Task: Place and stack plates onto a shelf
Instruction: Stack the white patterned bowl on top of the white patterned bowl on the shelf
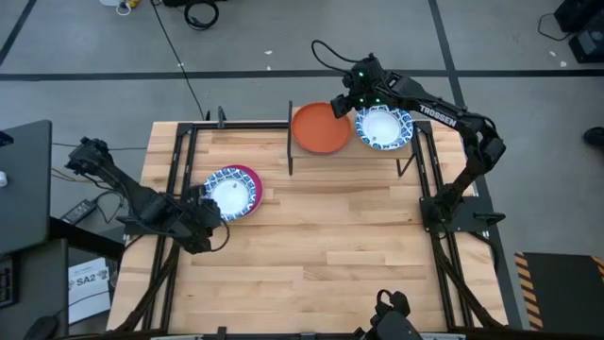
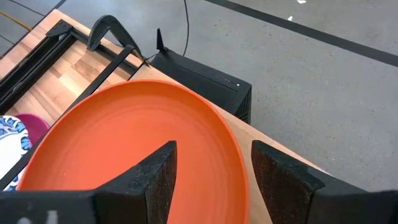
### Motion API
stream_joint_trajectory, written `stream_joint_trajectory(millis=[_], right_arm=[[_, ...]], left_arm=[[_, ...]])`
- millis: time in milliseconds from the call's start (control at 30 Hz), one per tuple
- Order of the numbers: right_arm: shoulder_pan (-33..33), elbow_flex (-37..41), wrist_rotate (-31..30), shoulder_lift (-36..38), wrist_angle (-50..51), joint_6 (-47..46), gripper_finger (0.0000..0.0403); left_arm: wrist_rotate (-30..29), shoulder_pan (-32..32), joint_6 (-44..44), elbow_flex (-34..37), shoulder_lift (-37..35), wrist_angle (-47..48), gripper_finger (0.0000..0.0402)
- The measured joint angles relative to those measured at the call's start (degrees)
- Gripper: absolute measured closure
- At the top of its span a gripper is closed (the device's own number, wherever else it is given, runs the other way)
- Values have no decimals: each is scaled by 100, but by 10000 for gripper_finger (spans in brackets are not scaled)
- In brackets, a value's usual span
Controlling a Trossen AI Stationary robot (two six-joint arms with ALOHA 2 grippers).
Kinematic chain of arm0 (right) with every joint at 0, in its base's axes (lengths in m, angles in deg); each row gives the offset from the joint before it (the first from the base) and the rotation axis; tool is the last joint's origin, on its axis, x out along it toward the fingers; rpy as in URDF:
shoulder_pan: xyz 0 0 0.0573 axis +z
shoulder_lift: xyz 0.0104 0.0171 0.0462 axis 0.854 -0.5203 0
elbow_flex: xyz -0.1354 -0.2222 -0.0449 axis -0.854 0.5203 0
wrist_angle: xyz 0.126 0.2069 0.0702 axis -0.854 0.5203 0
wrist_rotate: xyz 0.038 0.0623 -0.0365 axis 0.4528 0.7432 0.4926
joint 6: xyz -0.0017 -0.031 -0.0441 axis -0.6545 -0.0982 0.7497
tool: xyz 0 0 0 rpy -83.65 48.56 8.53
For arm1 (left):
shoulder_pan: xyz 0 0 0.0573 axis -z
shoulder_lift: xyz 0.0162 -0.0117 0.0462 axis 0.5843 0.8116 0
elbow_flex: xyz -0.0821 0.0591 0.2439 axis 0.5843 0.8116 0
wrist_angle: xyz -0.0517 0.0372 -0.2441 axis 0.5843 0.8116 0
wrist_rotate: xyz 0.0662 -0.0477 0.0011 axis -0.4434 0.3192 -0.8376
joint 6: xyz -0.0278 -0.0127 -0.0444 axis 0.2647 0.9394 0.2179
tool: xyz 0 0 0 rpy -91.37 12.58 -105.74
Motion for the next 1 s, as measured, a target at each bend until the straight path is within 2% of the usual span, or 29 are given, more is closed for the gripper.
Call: stream_joint_trajectory(millis=[433,800,1000], right_arm=[[164,0,2,0,-2,0,190],[212,0,2,0,-2,1,190],[212,0,2,0,-2,0,190]], left_arm=[[-420,-1,44,1,687,-425,216],[-685,-19,764,1,1425,-467,216],[-685,-328,837,1,1820,-476,216]])
